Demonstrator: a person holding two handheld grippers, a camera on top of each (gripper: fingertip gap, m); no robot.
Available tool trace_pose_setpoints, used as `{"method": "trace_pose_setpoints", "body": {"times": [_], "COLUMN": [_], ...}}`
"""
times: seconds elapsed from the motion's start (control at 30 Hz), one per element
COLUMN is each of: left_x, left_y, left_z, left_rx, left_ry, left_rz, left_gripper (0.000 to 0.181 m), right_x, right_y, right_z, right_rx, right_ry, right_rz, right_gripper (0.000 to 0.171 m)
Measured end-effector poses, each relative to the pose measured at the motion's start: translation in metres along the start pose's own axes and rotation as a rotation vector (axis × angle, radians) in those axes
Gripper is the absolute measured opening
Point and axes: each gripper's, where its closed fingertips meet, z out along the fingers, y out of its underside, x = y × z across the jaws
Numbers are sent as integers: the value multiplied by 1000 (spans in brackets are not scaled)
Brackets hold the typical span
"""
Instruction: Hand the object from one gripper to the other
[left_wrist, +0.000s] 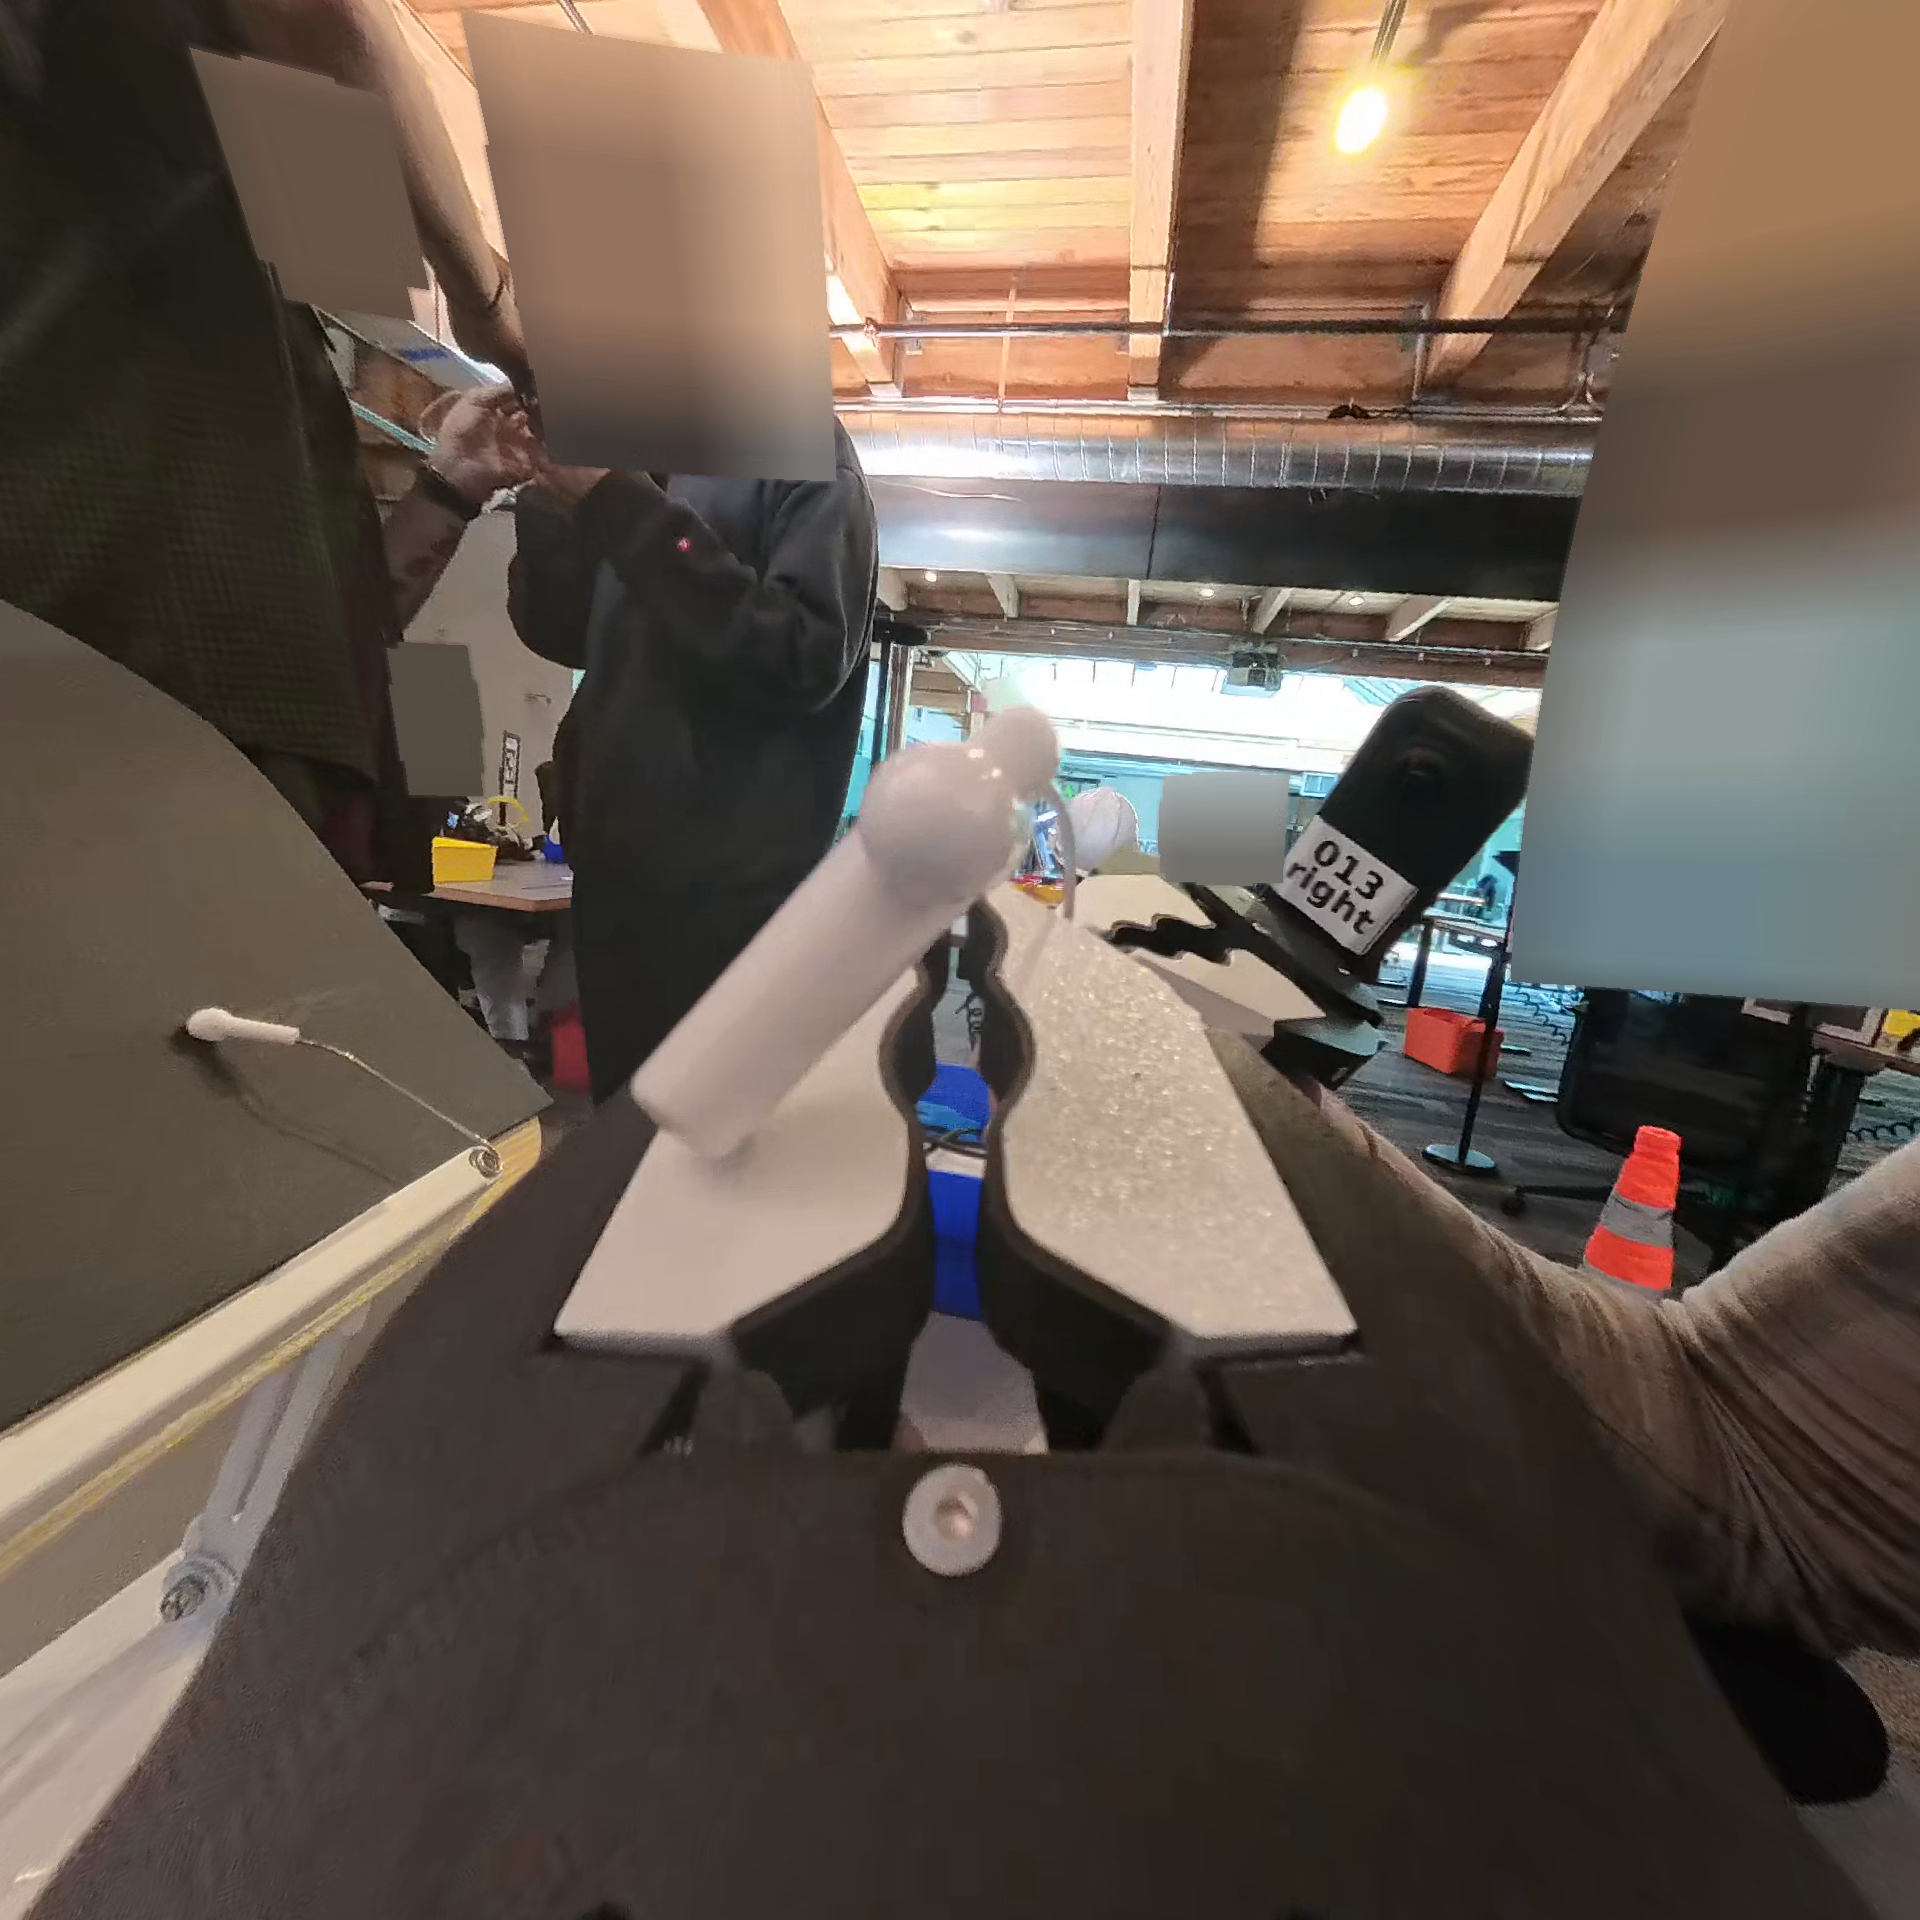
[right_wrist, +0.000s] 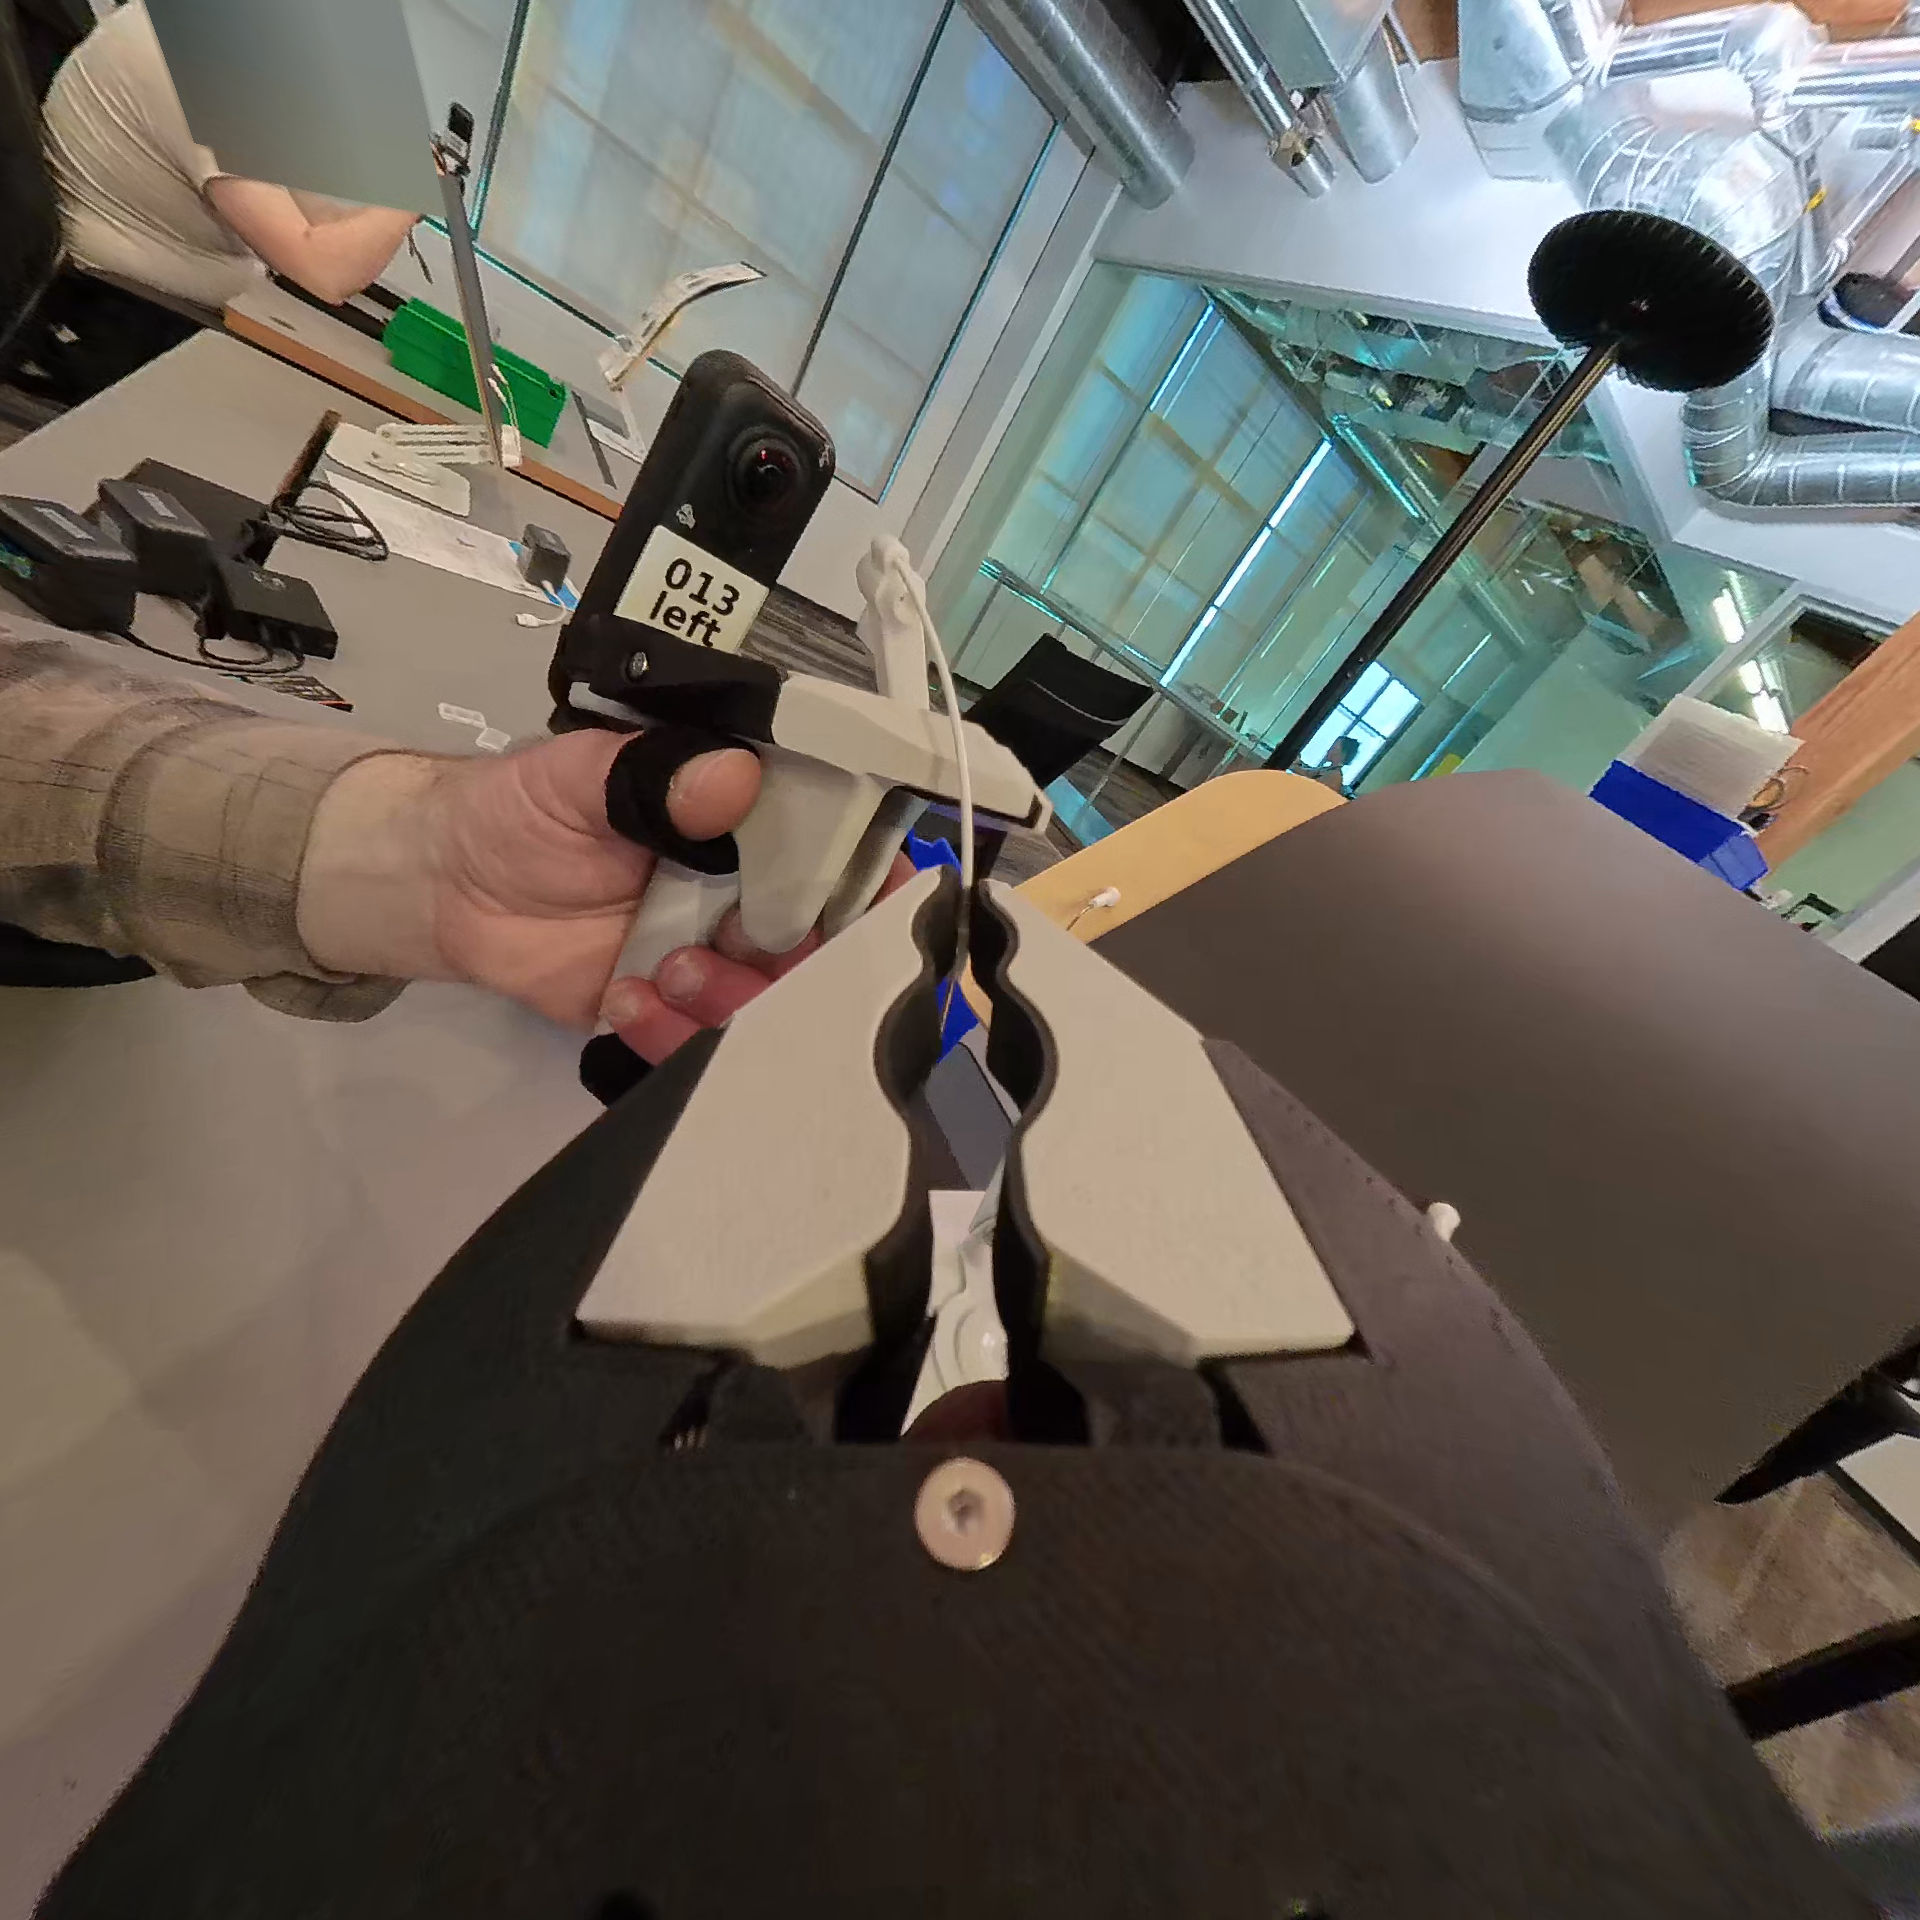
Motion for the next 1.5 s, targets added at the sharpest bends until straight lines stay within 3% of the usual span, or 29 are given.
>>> {"method": "trace_pose_setpoints", "body": {"times": [0.07,0.3,0.6,0.97,1.17,1.3,1.5], "left_x": [2,12,14,17,11,8,7], "left_y": [1,1,-2,-4,5,18,41], "left_z": [1,1,0,0,2,4,6], "left_rx": [-10,2,29,35,-55,-164,-311], "left_ry": [13,82,76,83,37,-12,-41], "left_rz": [1,11,24,41,136,307,534], "left_gripper": [16,26,2,1,1,1,1], "right_x": [2,8,0,-2,3,10,7], "right_y": [-2,-4,-2,-1,10,17,-6], "right_z": [0,-2,6,8,9,-1,-21], "right_rx": [21,80,88,98,57,9,43], "right_ry": [8,7,-19,-18,-13,-24,-77], "right_rz": [22,108,111,112,146,144,112], "right_gripper": [0,0,0,0,0,17,24]}}
